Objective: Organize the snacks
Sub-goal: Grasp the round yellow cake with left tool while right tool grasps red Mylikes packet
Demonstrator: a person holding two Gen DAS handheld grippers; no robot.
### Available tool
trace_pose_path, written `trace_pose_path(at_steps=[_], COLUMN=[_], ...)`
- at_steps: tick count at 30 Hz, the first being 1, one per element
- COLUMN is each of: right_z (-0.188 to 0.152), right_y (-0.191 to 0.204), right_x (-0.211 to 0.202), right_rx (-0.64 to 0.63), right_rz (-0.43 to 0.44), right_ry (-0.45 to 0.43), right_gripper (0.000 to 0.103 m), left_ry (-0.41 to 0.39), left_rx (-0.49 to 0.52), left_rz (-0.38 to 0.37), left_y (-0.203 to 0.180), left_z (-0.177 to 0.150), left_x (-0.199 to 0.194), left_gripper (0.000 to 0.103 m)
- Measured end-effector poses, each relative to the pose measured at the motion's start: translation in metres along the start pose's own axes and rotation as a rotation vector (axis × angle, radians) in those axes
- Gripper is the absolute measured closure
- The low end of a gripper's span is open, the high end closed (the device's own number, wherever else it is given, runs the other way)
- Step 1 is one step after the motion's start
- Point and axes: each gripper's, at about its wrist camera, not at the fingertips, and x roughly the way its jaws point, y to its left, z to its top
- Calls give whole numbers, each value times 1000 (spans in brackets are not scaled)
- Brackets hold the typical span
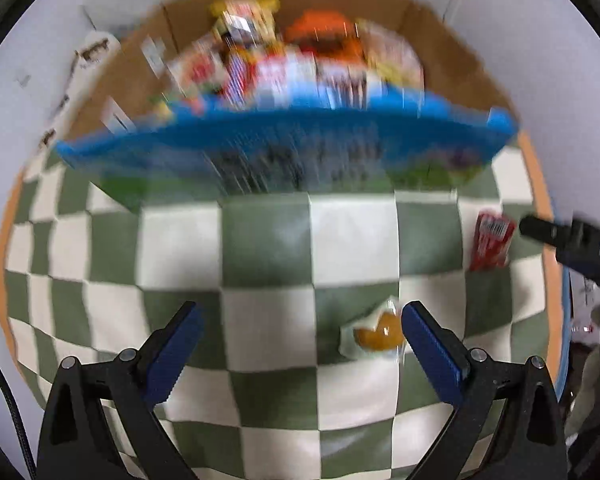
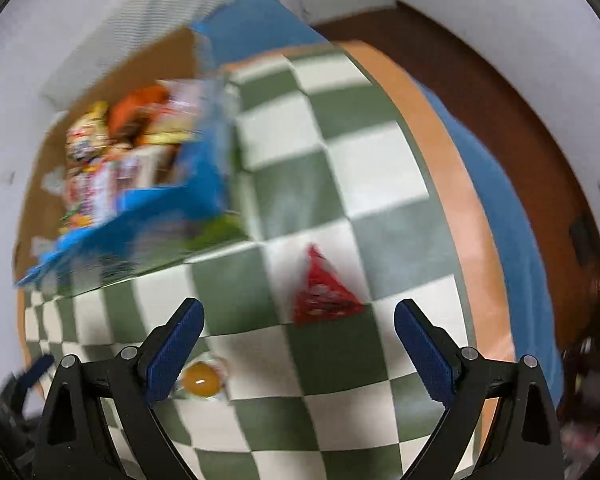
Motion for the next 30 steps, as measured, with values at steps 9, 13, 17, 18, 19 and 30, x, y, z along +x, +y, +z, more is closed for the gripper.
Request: trace_pose_path(at_steps=[9,13,17,18,19,30], right_z=[10,-2,-29,-37,-47,-86], right_y=[-10,-7,-13,-16,-20,-25], right_x=[76,75,67,66,65,65], right_rx=[-12,-77,-105,-105,-103,-72], right_rz=[-14,-33,-26,-24,-22,3], right_ry=[109,102,137,143,151,170], right_gripper=[57,59,59,59,59,59], left_ry=[146,191,207,205,200,199], left_rx=[30,55,68,70,74,104], left_rz=[-37,-68,-87,-91,-91,-67], left_y=[-20,-34,-46,-48,-51,-53], left_z=[-22,-26,-23,-22,-21,-31], left_x=[54,66,77,79,81,84], left_gripper=[3,3,3,5,14,47])
